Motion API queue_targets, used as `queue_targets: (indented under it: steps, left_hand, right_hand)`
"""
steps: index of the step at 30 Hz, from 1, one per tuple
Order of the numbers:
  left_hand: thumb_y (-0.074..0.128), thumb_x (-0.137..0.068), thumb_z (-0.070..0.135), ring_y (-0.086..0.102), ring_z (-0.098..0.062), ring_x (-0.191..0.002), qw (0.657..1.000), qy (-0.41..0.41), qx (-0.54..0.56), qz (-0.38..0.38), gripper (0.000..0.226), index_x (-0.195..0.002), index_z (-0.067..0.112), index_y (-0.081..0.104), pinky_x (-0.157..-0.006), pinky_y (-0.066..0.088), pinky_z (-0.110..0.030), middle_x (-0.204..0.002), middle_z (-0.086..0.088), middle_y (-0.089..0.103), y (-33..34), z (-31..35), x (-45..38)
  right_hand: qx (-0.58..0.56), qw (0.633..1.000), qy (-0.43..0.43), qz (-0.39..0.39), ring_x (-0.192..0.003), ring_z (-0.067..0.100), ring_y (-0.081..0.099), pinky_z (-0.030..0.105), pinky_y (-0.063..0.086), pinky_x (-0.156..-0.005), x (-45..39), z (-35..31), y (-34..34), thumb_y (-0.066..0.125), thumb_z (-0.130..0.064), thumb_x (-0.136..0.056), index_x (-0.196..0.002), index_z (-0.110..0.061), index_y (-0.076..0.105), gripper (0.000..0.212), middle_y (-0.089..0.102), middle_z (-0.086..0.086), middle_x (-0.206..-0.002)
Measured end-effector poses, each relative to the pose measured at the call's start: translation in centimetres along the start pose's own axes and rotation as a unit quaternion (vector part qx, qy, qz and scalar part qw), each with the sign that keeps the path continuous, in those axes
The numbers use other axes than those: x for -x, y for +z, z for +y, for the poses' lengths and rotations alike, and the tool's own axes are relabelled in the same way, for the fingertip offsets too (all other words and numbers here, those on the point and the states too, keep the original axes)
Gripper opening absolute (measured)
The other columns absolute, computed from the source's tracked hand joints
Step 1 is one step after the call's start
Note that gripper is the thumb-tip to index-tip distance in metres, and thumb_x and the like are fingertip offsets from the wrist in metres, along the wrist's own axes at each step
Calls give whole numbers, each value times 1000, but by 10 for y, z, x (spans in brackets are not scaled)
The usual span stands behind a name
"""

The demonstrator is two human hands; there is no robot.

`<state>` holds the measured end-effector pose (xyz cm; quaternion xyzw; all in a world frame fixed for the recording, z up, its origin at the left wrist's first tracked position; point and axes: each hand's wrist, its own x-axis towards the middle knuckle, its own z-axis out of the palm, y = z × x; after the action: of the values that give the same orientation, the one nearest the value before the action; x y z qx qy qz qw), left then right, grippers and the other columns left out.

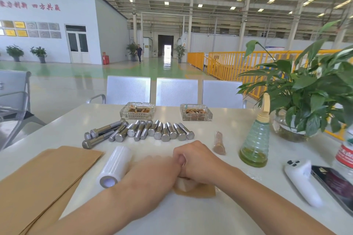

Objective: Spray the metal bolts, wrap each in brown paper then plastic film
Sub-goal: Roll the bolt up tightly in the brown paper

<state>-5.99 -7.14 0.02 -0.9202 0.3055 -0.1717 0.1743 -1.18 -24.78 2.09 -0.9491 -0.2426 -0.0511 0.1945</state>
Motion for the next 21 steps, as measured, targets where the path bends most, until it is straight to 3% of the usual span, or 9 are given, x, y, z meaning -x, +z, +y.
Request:
queue_targets:
  steps: [2,5,11,13,16,19,21]
  left_hand:
    - [64,-82,4,54,-34,-106,1000,-2,-7,-13,76,-144,11,22,-82,41,-43,-125,-10,45,0,1,0]
    - [54,-87,4,53,-33,-106,1000,4,-9,-14,47,-131,14,42,-84,40,-44,-125,-11,47,-3,5,1]
    - [44,-100,23,63,-27,-99,994,-74,76,7,26,-122,34,53,-70,38,-37,-109,6,58,-8,-14,-2]
    - [43,-99,24,63,-28,-96,991,-93,92,7,23,-117,34,53,-66,34,-36,-103,5,59,-10,-14,-4]
    - [44,-94,20,59,-30,-88,988,-111,112,9,20,-106,35,48,-64,30,-36,-97,4,60,-10,-13,-8]
    - [45,-90,21,45,-31,-75,984,-133,118,15,17,-92,37,38,-62,27,-37,-86,2,56,-11,-16,-13]
    - [47,-89,21,48,-31,-77,982,-146,120,16,17,-99,35,47,-63,27,-37,-84,4,53,-10,-16,-16]
  right_hand:
    - [-7,1000,3,-1,-84,8,64,20,49,-70,0,-1,-1,78,-20,-76,-88,-26,74,14,75,-7,-85]
    - [-24,1000,5,2,-74,3,62,9,38,-59,0,1,-2,79,-21,-77,-84,-25,74,10,71,-11,-75]
    - [-6,1000,2,6,-79,-1,64,4,36,-61,-1,-2,-5,80,-45,-81,-87,-26,76,20,76,-14,-81]
    - [-6,1000,23,1,-87,4,65,8,37,-61,0,-3,-9,74,-45,-85,-88,-28,78,17,74,-16,-82]
    - [-2,999,42,-31,-85,17,59,31,31,-53,0,-6,-19,54,-33,-92,-82,-21,73,25,70,-2,-79]
    - [0,997,49,-55,-77,11,55,28,29,-56,1,-6,-23,49,-46,-87,-73,-26,67,30,63,-5,-70]
    - [-6,995,73,-71,-86,1,58,23,26,-60,3,-5,-24,49,-64,-76,-78,-38,70,33,65,-16,-73]
